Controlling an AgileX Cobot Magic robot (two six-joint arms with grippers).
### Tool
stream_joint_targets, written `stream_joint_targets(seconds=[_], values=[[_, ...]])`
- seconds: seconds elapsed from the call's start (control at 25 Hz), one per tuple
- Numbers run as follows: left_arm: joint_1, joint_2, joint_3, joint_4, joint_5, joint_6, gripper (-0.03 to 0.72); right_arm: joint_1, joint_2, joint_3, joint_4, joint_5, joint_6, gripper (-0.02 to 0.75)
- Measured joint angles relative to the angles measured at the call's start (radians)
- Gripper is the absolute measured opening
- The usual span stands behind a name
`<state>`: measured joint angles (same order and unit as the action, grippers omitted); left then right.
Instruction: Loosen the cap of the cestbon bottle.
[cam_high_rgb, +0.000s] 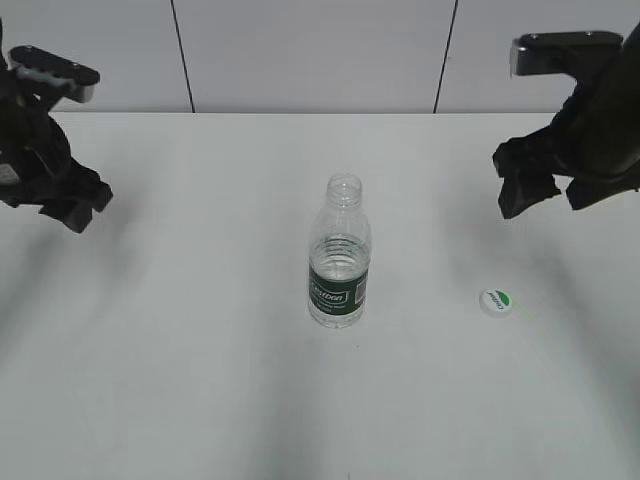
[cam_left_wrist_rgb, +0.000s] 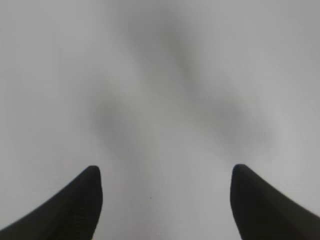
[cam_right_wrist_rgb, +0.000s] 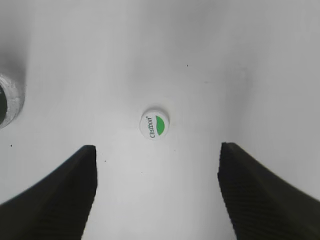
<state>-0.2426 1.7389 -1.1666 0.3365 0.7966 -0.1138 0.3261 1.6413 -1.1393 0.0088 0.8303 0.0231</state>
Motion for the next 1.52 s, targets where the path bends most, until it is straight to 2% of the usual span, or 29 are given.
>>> stream_joint_targets(seconds=[0.2, 0.48, 0.6, 0.8, 0.96, 1.16, 1.52], values=[[0.038, 0.0, -0.111, -0.048, 0.198, 0.059, 0.479, 0.0, 0.0, -0.146, -0.009, 0.188, -0.002, 0.577], [0.084, -0.002, -0.186, -0.236, 0.38, 0.178, 0.479, -0.027, 0.0, -0.311, -0.052, 0.362, -0.016, 0.577], [0.118, -0.015, -0.193, -0.276, 0.411, 0.193, 0.479, -0.07, 0.0, -0.342, -0.058, 0.374, -0.044, 0.577], [0.181, -0.075, -0.193, -0.284, 0.416, 0.198, 0.479, -0.168, -0.001, -0.345, -0.061, 0.379, -0.067, 0.577], [0.216, -0.145, -0.193, -0.285, 0.419, 0.199, 0.479, -0.216, -0.03, -0.345, -0.056, 0.381, -0.081, 0.577], [0.221, -0.252, -0.135, -0.297, 0.418, 0.2, 0.479, -0.22, -0.109, -0.328, -0.009, 0.382, -0.091, 0.577], [0.221, -0.51, 0.114, -0.381, 0.357, 0.2, 0.479, -0.22, -0.349, -0.129, -0.003, 0.384, -0.092, 0.577]])
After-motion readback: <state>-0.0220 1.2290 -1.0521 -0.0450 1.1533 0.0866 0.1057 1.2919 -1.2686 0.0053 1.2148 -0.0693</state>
